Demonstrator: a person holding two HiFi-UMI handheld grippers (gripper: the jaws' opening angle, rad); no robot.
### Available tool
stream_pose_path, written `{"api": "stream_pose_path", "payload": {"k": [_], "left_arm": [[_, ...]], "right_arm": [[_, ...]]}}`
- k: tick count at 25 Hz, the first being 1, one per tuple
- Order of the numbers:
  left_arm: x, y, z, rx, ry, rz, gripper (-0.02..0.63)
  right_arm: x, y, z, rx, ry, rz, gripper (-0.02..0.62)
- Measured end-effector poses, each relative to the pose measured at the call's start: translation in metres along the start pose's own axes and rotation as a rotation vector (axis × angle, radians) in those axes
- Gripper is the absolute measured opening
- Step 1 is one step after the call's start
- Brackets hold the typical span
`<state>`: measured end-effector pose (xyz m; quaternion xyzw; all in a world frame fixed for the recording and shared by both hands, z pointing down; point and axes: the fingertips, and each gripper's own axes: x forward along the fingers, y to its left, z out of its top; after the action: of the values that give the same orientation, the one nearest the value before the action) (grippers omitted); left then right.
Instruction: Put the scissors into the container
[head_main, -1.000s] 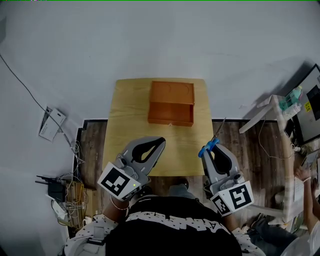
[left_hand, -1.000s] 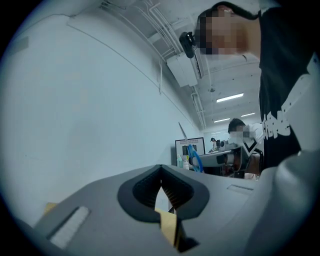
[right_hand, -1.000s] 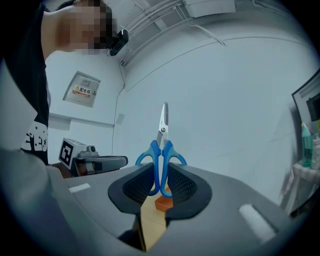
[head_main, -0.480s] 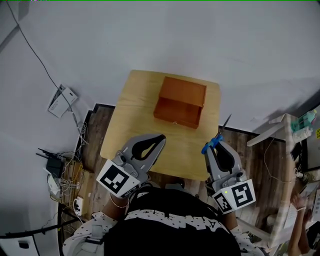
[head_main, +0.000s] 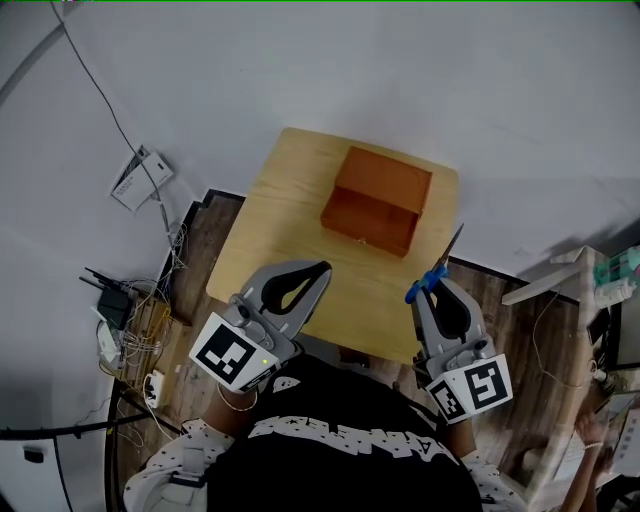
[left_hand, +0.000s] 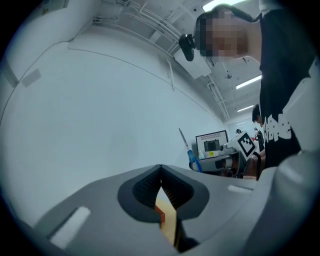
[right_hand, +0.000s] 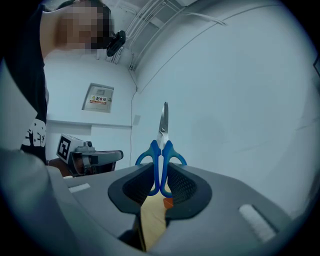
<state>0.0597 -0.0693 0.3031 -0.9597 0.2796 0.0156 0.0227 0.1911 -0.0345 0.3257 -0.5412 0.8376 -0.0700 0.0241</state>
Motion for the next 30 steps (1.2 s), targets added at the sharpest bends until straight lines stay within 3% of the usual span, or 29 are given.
{"api": "stream_pose_path", "payload": {"k": [4, 9, 18, 30], "left_arm": [[-0.001, -0.001, -0.001, 0.006, 0.045, 0.012, 0.002], [0.008, 0.007, -0.004, -0.002, 0.001, 0.015, 0.002], [0.035, 0.026, -0.020, -0.036, 0.090, -0.012, 0.002], [0.051, 0.075, -0.039, -0.080, 0.047, 0.027, 0.002]], "right_arm": [[0.007, -0.004, -0.003, -0.024, 0.014, 0.011, 0.098], [0.016, -0.016, -0.006, -0.036, 0.028, 0.007, 0.098], [0.049, -0.033, -0.014, -0.031, 0.078, 0.031, 0.098], [0.107, -0.061, -0.049, -0.076, 0.204, 0.035, 0.098]]}}
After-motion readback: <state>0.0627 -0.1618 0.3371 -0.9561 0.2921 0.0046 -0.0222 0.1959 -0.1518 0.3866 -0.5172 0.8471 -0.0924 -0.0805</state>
